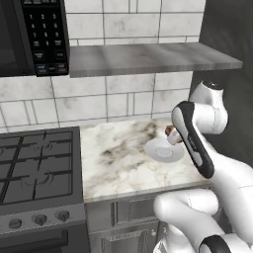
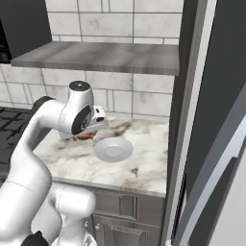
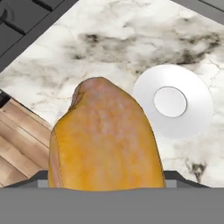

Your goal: Place the chicken drumstick on the counter behind the older chicken drumstick on the same shelf of the fridge to maintain FIFO order. Close the fridge door when finished.

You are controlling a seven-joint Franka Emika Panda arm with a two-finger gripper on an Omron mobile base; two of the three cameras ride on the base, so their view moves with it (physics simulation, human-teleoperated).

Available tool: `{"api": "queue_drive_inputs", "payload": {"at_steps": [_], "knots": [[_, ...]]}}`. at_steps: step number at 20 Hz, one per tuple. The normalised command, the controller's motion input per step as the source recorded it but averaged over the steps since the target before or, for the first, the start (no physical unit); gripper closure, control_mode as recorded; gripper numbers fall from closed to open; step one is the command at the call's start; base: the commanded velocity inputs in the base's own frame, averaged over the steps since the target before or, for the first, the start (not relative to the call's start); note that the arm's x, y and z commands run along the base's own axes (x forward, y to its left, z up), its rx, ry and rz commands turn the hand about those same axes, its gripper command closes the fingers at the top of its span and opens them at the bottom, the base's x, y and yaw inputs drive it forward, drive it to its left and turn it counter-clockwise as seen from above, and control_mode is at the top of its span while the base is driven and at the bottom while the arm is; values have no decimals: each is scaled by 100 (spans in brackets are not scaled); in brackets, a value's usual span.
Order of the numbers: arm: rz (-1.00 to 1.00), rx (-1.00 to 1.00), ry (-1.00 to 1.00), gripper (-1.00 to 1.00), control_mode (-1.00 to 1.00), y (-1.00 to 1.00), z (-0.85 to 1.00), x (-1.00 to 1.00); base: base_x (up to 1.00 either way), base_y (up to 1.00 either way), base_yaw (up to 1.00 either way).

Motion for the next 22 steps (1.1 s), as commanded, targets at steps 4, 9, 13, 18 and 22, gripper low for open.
{"api": "queue_drive_inputs", "payload": {"at_steps": [4, 9, 13, 18, 22], "knots": [[0, 0, 0, 100, -100, 44, 43, -86, 0, 0, 0], [0, 0, 0, 100, -100, 40, 5, -86, 0, 0, 0], [0, -1, 0, 100, -100, 34, -12, -55, 0, 0, 0], [3, -2, 8, 100, -100, 33, -24, -1, 0, 0, 0], [1, 0, 5, 100, -100, 14, -16, 0, 0, 0, 0]]}}
